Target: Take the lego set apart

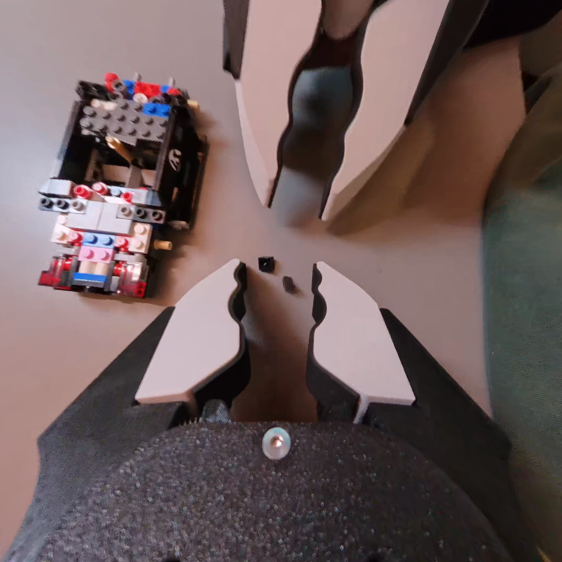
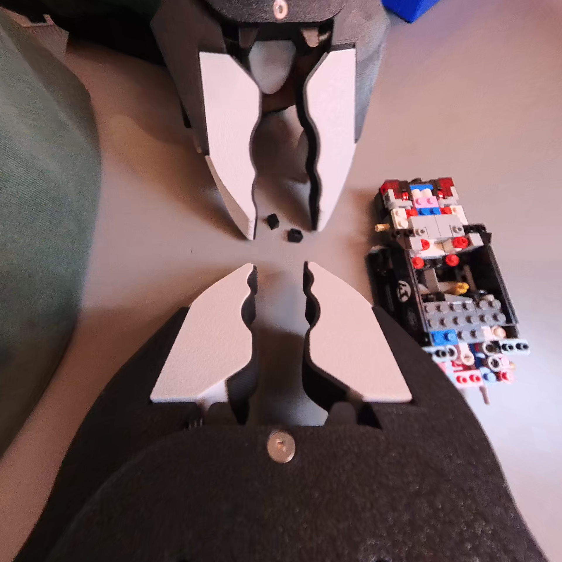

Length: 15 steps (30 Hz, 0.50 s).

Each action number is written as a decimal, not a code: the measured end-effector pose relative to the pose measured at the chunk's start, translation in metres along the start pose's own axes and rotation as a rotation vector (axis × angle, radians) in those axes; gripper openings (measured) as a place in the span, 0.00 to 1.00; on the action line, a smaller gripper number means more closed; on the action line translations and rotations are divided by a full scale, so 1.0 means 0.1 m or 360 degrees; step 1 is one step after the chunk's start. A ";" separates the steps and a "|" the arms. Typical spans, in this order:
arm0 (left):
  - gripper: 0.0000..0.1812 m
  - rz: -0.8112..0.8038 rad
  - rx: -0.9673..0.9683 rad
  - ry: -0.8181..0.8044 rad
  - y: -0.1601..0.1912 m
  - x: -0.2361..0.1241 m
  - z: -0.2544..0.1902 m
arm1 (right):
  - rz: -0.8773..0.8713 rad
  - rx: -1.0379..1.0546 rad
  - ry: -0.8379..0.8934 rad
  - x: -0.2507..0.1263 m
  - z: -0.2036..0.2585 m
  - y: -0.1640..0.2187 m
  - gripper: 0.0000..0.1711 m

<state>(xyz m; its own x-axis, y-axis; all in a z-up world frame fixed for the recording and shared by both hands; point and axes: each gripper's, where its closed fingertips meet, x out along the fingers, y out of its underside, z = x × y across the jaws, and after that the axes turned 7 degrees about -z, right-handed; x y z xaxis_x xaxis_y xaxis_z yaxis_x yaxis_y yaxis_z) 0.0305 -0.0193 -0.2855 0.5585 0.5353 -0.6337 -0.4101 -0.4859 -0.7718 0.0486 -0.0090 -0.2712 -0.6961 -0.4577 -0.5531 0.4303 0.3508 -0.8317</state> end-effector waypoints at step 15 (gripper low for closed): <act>0.12 0.0003 0.0111 0.0144 0.01 0.01 -0.07 | -0.0059 0.0078 0.0074 -0.08 -0.10 0.10 0.15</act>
<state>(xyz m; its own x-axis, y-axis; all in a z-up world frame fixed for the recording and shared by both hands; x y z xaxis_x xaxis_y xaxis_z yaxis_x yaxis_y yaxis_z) 0.0359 -0.0239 -0.2867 0.6192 0.4681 -0.6304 -0.4588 -0.4358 -0.7743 0.0522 0.0064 -0.2747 -0.7375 -0.4305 -0.5203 0.4308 0.2934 -0.8534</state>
